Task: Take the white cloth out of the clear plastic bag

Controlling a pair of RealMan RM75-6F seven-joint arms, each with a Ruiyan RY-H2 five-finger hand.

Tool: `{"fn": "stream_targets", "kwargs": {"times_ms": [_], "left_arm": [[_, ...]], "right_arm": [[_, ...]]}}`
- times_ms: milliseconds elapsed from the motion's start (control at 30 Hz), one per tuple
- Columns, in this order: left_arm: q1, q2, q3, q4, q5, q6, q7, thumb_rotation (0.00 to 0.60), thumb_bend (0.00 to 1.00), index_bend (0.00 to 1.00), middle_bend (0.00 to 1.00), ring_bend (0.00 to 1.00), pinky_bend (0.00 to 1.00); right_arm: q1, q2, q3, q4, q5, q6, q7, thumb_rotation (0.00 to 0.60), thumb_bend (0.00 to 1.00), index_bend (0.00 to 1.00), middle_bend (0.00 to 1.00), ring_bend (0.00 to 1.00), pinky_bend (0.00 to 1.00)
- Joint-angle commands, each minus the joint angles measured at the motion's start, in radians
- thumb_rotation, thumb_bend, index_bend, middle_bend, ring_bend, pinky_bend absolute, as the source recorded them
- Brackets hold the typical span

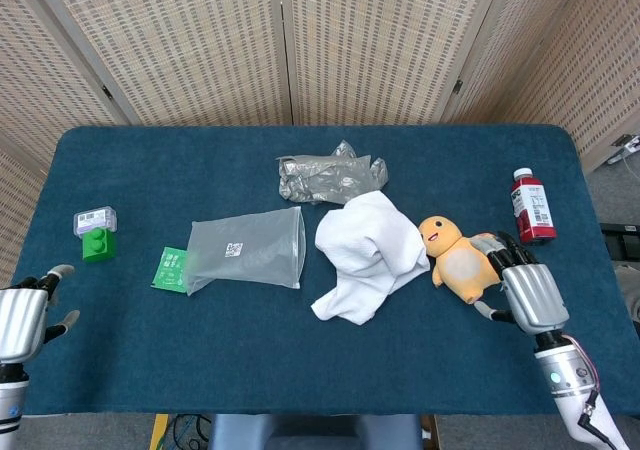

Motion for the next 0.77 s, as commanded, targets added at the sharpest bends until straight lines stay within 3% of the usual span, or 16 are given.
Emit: {"fn": "stream_targets", "kwargs": {"times_ms": [33, 333, 767], "left_arm": [[0.018, 0.01, 0.014, 0.019, 0.009, 0.003, -0.028, 0.6, 0.14, 0.36, 0.65, 0.61, 0.8], [0.065, 0.014, 0.042, 0.07, 0.052, 0.029, -0.096, 0.6, 0.14, 0.36, 0.65, 0.61, 0.8], [0.076, -0.013, 0.044, 0.069, 0.106, 0.025, -0.051, 0.6, 0.14, 0.37, 0.65, 0.6, 0.8]], "right_arm": [[-0.026, 0.008, -0.018, 0.005, -0.018, 0.018, 0.008, 0.6, 0.0, 0.19, 0.18, 0.05, 0.22], [-0.098, 0.034, -0.052, 0.007, -0.054, 0.065, 0.007, 0.6, 0.0, 0.19, 0.18, 0.05, 0.22], [-0.116, 0.048, -0.027, -0.002, -0.084, 0.067, 0.033, 0.6, 0.0, 0.19, 0.18, 0.05, 0.22]]}}
